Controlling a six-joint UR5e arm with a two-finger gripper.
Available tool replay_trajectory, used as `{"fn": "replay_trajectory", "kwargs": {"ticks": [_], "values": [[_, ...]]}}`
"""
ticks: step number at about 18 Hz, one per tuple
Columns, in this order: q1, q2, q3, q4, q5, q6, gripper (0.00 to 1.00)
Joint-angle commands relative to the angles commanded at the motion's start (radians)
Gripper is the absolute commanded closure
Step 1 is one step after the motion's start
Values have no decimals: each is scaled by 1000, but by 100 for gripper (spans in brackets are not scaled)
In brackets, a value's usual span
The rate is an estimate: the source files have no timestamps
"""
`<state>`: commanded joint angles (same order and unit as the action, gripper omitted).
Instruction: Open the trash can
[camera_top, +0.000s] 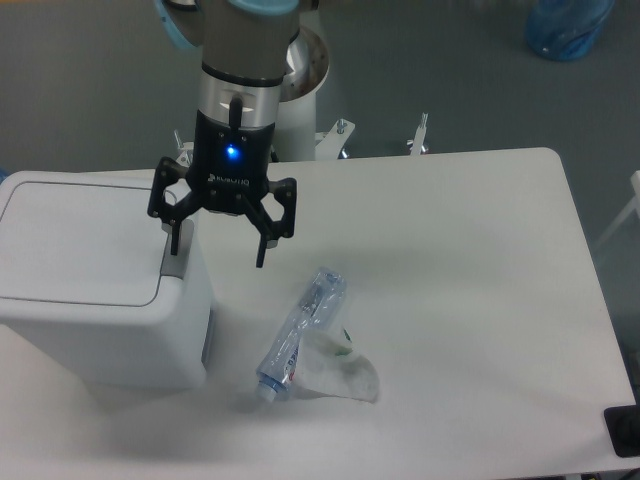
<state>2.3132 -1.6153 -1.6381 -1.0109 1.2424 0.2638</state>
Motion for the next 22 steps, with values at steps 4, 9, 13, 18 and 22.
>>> {"fn": "replay_trajectory", "kwargs": {"ticks": [4, 9, 13, 18, 22], "values": [[-5, -6, -12, 0, 54, 0, 0], [-6, -17, -8, 3, 65, 0, 0], [-6, -28, -8, 6, 63, 0, 0], [-6, -31, 0, 3, 63, 0, 0], [-5, -29, 12, 2, 60, -2, 0]]}}
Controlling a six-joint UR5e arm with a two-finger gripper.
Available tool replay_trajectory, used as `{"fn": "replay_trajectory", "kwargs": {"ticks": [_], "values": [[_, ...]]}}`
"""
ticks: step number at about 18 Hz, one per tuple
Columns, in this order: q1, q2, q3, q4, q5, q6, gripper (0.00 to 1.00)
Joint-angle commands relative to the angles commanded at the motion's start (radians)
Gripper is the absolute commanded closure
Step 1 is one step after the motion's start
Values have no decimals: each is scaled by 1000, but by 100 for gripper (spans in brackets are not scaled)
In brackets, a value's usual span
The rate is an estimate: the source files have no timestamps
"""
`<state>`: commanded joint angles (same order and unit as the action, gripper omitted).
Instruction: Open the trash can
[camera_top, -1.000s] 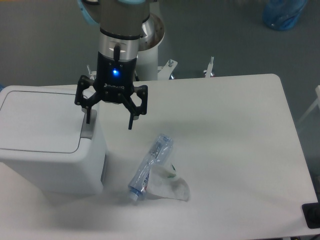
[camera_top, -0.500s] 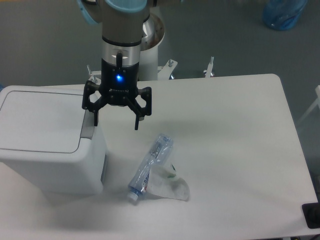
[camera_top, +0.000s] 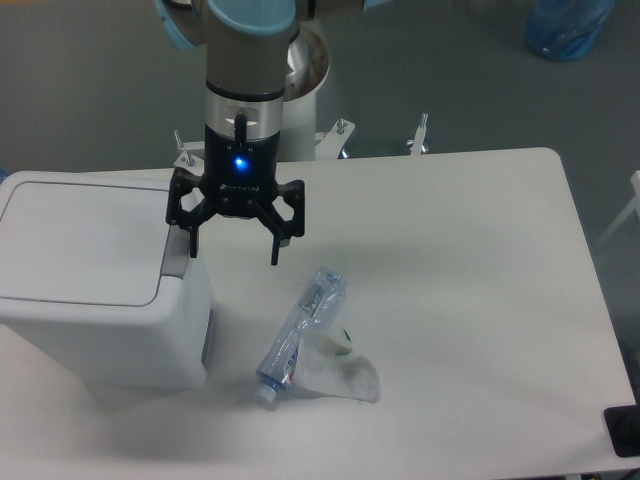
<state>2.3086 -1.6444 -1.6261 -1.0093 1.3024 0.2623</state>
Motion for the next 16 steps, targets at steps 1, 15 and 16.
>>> {"fn": "replay_trajectory", "kwargs": {"ticks": [1, 15, 16], "values": [[0, 3, 8, -2, -3, 0, 0], [-11, 0, -8, -6, -3, -15, 0], [-11, -2, -8, -6, -3, -15, 0]]}}
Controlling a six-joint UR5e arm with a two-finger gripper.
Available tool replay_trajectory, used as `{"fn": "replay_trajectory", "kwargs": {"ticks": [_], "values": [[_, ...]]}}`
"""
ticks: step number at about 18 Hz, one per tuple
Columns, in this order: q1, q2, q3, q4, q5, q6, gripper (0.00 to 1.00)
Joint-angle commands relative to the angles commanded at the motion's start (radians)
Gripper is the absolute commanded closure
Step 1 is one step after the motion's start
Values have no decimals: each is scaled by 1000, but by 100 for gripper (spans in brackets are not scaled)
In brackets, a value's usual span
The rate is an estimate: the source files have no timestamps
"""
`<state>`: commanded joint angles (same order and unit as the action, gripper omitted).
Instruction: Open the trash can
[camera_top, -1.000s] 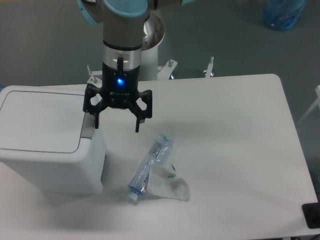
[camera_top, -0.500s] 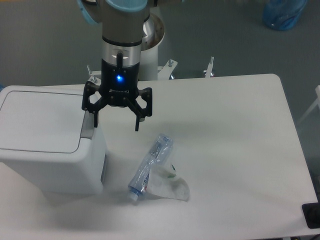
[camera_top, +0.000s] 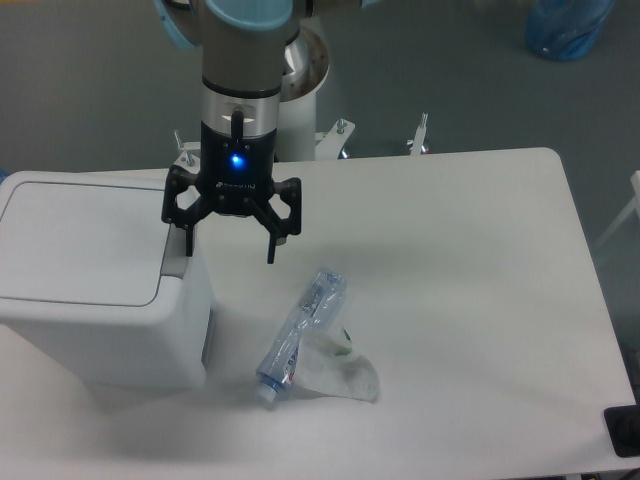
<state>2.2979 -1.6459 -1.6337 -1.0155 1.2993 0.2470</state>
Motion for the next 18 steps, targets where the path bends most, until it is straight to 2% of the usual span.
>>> {"fn": "replay_trajectory", "kwargs": {"ticks": [14, 18], "values": [[0, -6, -5, 2, 0, 0, 0], [5, -3, 43, 3, 5, 2, 0]]}}
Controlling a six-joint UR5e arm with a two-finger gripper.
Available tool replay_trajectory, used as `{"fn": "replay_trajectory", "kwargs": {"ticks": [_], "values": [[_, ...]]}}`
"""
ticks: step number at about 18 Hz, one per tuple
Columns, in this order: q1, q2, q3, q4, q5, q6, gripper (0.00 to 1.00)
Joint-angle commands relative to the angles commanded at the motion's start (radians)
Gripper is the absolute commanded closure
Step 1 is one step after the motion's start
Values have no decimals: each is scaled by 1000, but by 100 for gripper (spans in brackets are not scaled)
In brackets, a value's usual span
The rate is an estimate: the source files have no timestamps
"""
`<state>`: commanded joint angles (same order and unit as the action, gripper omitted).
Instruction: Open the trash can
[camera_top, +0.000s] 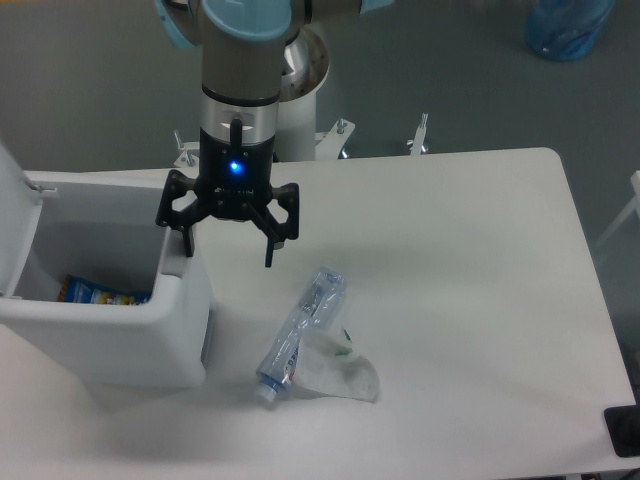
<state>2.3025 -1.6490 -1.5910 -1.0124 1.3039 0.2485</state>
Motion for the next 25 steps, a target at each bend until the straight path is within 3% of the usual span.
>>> {"fn": "replay_trajectory", "kwargs": {"ticks": [5, 9, 11, 14, 17, 21, 25], "values": [[100, -17, 68, 12, 0, 18, 0], [164, -89, 106, 17, 3, 109, 0], [199, -129, 100, 18, 20, 182, 0], [290, -189, 88, 17, 147, 316, 0], [351, -236, 86, 6, 176, 444, 0], [368, -313, 77, 6, 265, 707, 0], [361, -324, 43, 18, 321, 753, 0]]}}
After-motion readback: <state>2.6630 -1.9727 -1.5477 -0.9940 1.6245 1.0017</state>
